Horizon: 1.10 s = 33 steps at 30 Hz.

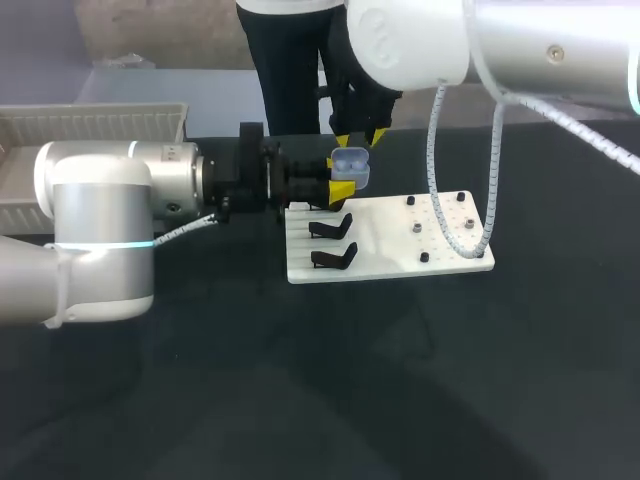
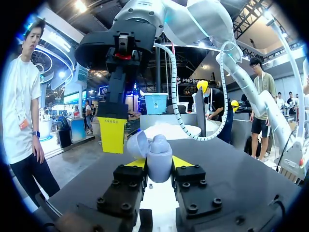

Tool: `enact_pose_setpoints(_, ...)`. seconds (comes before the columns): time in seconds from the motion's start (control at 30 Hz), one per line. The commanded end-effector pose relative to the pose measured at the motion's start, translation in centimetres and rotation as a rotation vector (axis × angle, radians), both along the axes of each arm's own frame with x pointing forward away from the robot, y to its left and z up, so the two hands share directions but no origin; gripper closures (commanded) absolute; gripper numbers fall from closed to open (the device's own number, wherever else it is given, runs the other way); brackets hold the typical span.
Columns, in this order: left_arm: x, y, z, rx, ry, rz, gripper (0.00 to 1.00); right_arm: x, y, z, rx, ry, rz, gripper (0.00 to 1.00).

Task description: Pick up each earbud case from the left stands, insert the matching earbuds, close the lid, and place the case in the box.

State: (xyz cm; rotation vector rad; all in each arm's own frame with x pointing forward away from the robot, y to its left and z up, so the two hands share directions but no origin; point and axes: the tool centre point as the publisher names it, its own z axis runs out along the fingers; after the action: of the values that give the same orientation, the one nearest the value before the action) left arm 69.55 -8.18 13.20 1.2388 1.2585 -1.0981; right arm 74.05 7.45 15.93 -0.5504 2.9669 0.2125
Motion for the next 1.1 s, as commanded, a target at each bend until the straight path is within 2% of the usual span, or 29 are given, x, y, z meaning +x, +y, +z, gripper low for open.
enact_pose_setpoints(0.03, -0.1, 0.0, 0.0, -0.001, -0.002, 0.005, 1.0, -1.7, -0.6, 0.3, 0.015, -0.01, -0.009, 0.57)
enact_pose_setpoints(0.23, -0.1, 0.0, 0.0, -0.001, -0.002, 0.005, 1.0, -3.3, -0.7, 0.4, 0.021, -0.007, -0.018, 0.56)
enact_pose_setpoints(0.4, -0.1, 0.0, 0.0, -0.001, -0.002, 0.005, 1.0, -3.6, -0.8, 0.4, 0.029, -0.015, -0.039, 0.56)
enact_pose_setpoints(0.67, 0.0, 0.4, 0.3, -0.003, -0.009, 0.012, 1.0, -4.4, -3.1, 4.4, 0.186, -0.125, -0.16, 0.51)
enact_pose_setpoints(0.73, 0.5, 2.2, 1.4, 0.005, -0.042, 0.051, 1.0, -5.0, -3.9, 4.9, 0.212, -0.135, -0.187, 0.38)
enact_pose_setpoints(0.83, 1.2, 4.8, 2.9, 0.003, -0.084, 0.105, 1.0, -5.7, -4.7, 5.2, 0.231, -0.146, -0.211, 0.07)
enact_pose_setpoints(0.9, 1.7, 6.5, 3.6, 0.031, -0.113, 0.142, 1.0, -6.2, -5.1, 5.2, 0.234, -0.155, -0.23, 0.01)
enact_pose_setpoints(1.1, 3.8, 13.3, 5.4, 0.085, -0.183, 0.293, 1.0, -7.3, -5.7, 4.6, 0.243, -0.147, -0.256, 0.0)
